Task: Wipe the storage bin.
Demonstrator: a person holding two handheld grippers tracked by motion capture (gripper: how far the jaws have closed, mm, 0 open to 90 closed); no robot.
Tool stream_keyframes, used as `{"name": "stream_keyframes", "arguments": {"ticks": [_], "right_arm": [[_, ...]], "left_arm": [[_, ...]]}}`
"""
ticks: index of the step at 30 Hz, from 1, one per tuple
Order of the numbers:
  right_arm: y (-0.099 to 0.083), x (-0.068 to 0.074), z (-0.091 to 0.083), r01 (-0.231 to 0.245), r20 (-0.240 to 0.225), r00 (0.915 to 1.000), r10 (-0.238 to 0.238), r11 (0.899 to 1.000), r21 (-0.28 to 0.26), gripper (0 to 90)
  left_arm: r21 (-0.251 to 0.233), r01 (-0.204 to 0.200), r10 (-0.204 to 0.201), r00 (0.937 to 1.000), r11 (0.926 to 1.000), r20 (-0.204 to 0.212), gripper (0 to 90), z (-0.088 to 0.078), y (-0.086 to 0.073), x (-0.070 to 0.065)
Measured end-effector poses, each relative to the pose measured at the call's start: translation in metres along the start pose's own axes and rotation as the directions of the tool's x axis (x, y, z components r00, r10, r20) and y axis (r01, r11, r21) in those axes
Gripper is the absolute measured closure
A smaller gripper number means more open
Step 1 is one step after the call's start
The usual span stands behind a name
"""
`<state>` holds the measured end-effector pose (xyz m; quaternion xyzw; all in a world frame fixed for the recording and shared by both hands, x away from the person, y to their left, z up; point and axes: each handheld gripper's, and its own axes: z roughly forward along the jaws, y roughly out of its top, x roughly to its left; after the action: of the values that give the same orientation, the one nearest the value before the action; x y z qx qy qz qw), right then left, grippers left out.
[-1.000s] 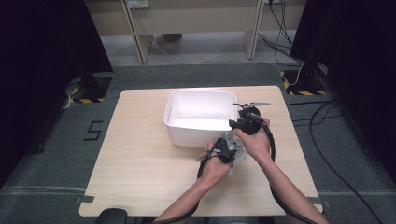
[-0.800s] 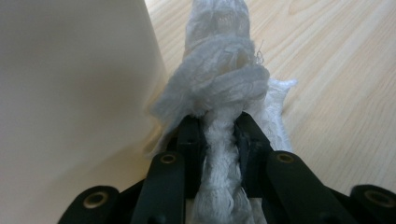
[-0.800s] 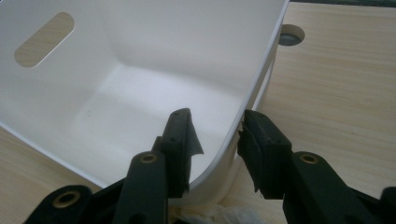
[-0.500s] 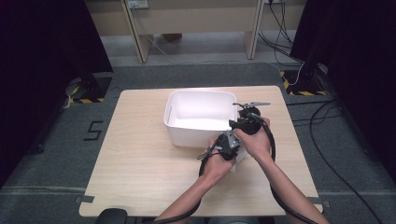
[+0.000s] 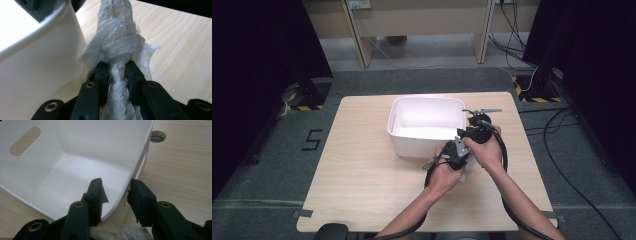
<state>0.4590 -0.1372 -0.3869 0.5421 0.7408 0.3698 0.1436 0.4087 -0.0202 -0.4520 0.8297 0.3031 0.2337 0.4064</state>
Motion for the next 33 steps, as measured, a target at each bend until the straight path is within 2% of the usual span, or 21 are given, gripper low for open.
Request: {"name": "stream_keyframes", "arguments": {"ticks": [16, 22, 27, 30, 32, 33], "right_arm": [[0.001, -0.002, 0.000, -0.012, -0.021, 0.9997, 0.012, 1.000, 0.009, 62.9], [0.000, -0.002, 0.000, -0.013, -0.020, 0.9997, 0.014, 1.000, 0.008, 62.9], [0.000, -0.002, 0.000, -0.016, -0.018, 0.9997, 0.016, 1.000, 0.006, 62.9], [0.000, -0.003, 0.001, -0.019, -0.018, 0.9996, 0.019, 1.000, -0.001, 62.8], [0.000, -0.003, 0.001, -0.024, -0.018, 0.9995, 0.024, 1.000, 0.002, 62.4], [0.000, -0.003, 0.000, -0.026, -0.018, 0.9995, 0.026, 1.000, 0.004, 62.0]], "left_arm": [[-0.012, -0.009, 0.009, 1.0000, 0.9999, -0.001, 74.9, -0.005, 0.003, 0.001], [-0.003, -0.004, 0.004, 1.0000, 1.0000, 0.002, 74.9, -0.010, -0.003, 0.001], [-0.002, 0.011, -0.011, 0.9999, 0.9999, 0.009, 75.0, -0.027, -0.014, 0.007], [-0.004, 0.017, -0.017, 0.9999, 0.9998, -0.001, 75.1, -0.043, -0.023, 0.015], [-0.008, 0.039, -0.039, 0.9992, 0.9992, 0.000, 75.2, -0.056, -0.029, 0.024], [-0.010, 0.039, -0.039, 0.9991, 0.9992, -0.014, 75.3, -0.064, -0.032, 0.029]]}}
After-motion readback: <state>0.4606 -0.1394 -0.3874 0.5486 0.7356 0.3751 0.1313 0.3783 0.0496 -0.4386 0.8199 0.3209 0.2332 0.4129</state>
